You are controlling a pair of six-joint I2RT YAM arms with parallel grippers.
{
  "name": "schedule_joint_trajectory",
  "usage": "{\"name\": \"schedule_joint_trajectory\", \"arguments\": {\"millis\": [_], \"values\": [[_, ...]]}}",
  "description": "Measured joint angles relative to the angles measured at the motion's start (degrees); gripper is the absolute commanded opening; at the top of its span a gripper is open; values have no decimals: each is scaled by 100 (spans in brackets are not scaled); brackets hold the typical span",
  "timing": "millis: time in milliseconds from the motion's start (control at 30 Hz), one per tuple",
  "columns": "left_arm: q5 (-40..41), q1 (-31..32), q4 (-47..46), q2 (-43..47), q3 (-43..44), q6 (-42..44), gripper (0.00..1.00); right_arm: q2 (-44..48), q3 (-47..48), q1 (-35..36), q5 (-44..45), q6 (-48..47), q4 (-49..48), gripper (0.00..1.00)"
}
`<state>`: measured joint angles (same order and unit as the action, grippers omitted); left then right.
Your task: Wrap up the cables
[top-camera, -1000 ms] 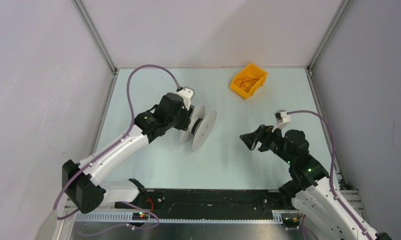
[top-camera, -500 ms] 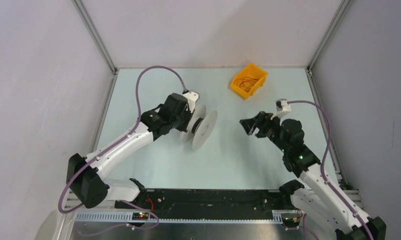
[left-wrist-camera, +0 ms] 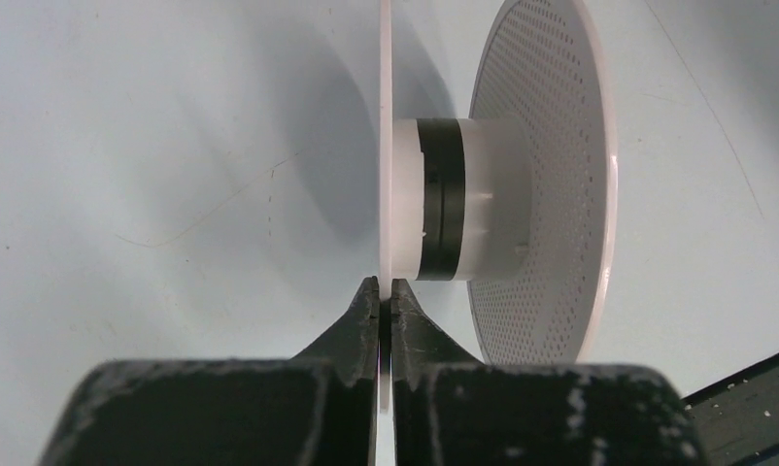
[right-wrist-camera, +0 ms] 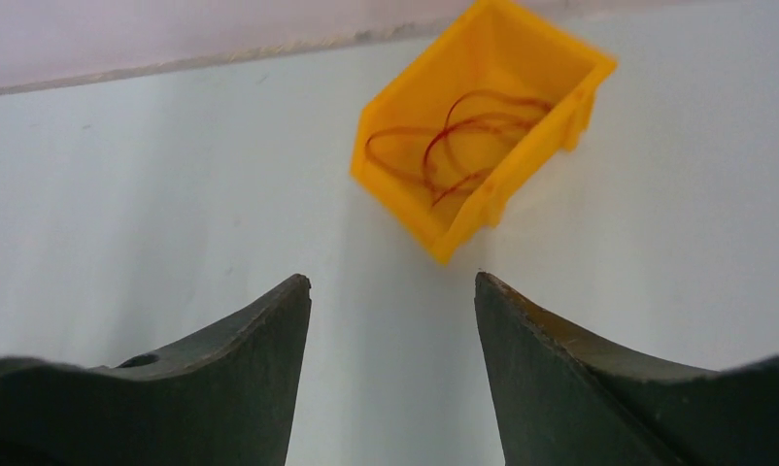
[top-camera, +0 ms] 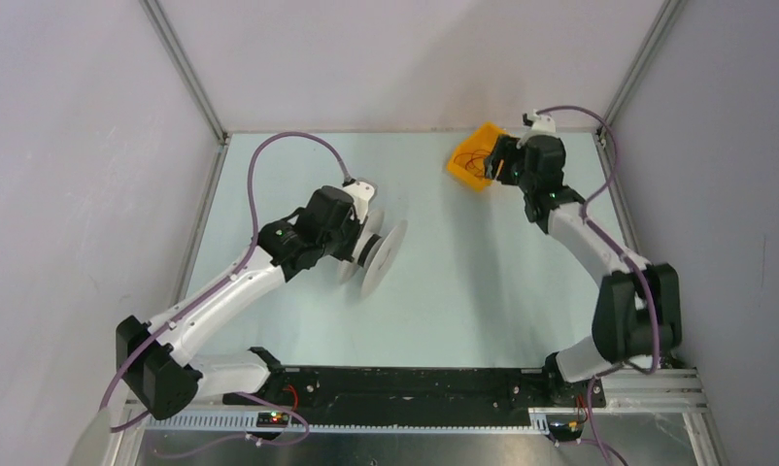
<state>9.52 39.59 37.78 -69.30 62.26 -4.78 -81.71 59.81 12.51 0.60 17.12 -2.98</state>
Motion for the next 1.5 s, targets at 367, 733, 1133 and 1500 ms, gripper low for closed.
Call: {"name": "schedule_joint_trajectory", "arguments": {"millis": [367,733,1133,1500], "values": [[-404,2,24,105,-2,-157,0,-2275,1255,-98,-479,-2723,-723,60],[-697,2,33,103,-2,-269,6,-2938,1690,-153,-1486,-5630,-264,56],[-730,2,52,90,-2,-280,8,-3418,2149,-4,-951,-7156,28,51],[-789,2,55,72,-2,-282,10,-4085,2850,136,-293,-7875,483,45]]}}
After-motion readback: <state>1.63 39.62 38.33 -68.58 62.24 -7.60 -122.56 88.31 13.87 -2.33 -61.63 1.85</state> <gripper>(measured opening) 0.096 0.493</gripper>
